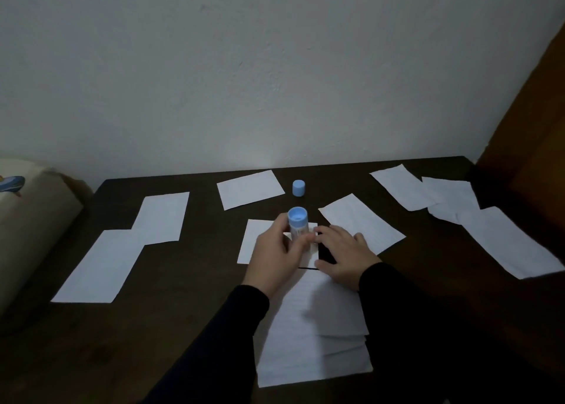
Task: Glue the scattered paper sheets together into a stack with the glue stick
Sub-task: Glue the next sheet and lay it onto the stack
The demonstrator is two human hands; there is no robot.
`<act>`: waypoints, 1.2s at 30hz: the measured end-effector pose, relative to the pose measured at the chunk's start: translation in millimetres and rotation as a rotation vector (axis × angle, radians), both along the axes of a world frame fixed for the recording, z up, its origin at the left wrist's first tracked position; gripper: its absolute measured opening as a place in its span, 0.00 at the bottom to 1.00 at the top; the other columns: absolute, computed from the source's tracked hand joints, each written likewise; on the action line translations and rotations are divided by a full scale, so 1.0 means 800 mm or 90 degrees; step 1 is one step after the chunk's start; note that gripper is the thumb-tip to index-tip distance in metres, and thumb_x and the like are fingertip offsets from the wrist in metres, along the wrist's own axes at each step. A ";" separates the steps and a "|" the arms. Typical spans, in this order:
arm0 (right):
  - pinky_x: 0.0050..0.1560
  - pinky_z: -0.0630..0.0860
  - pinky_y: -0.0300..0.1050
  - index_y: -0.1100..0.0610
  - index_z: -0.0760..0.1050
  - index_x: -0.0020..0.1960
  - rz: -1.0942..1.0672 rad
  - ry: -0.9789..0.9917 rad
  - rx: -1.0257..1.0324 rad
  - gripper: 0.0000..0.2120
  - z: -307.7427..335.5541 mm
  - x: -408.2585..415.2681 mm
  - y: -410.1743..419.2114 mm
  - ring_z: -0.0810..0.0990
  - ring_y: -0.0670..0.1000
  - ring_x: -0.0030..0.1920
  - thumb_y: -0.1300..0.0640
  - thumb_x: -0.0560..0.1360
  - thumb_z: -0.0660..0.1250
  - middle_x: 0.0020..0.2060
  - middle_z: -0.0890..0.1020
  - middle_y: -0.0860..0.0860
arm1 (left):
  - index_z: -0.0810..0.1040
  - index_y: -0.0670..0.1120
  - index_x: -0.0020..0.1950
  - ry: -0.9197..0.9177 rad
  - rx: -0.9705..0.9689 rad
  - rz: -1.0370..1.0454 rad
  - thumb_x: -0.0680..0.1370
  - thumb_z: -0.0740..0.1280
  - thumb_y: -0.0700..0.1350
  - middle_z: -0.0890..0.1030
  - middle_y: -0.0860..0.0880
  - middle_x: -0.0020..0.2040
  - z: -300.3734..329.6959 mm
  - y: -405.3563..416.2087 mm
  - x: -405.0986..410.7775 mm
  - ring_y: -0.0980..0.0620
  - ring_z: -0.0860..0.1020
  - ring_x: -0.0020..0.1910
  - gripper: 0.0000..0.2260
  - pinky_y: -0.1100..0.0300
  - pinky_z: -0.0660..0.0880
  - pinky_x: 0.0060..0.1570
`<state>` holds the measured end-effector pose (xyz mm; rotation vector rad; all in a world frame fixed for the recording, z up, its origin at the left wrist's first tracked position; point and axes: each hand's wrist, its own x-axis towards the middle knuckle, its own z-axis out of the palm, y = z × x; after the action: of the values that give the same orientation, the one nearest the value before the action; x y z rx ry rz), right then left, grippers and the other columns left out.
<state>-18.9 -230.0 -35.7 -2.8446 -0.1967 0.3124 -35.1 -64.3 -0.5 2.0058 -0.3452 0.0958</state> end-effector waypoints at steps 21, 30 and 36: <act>0.72 0.52 0.62 0.48 0.59 0.74 -0.033 0.020 -0.026 0.25 0.000 0.001 0.010 0.51 0.49 0.76 0.49 0.78 0.60 0.76 0.55 0.44 | 0.70 0.54 0.58 0.041 0.109 0.130 0.79 0.65 0.49 0.77 0.58 0.48 -0.012 0.077 0.011 0.61 0.76 0.47 0.09 0.69 0.70 0.44; 0.72 0.51 0.61 0.47 0.59 0.74 -0.037 0.024 -0.024 0.26 0.002 -0.002 0.014 0.50 0.49 0.76 0.51 0.78 0.60 0.76 0.54 0.44 | 0.63 0.50 0.62 0.154 -0.182 0.324 0.81 0.60 0.51 0.73 0.54 0.48 0.011 0.063 0.016 0.58 0.74 0.46 0.12 0.62 0.71 0.44; 0.72 0.51 0.62 0.47 0.58 0.75 -0.032 0.034 -0.021 0.26 0.004 0.001 0.020 0.47 0.50 0.77 0.51 0.78 0.60 0.77 0.50 0.44 | 0.58 0.50 0.62 0.227 -0.218 0.198 0.81 0.61 0.43 0.72 0.54 0.50 0.026 0.043 0.025 0.59 0.72 0.47 0.14 0.61 0.70 0.47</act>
<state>-18.1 -213.9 -32.8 -2.8652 -0.1095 0.3843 -15.2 -30.3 20.4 1.6809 0.2016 -0.0094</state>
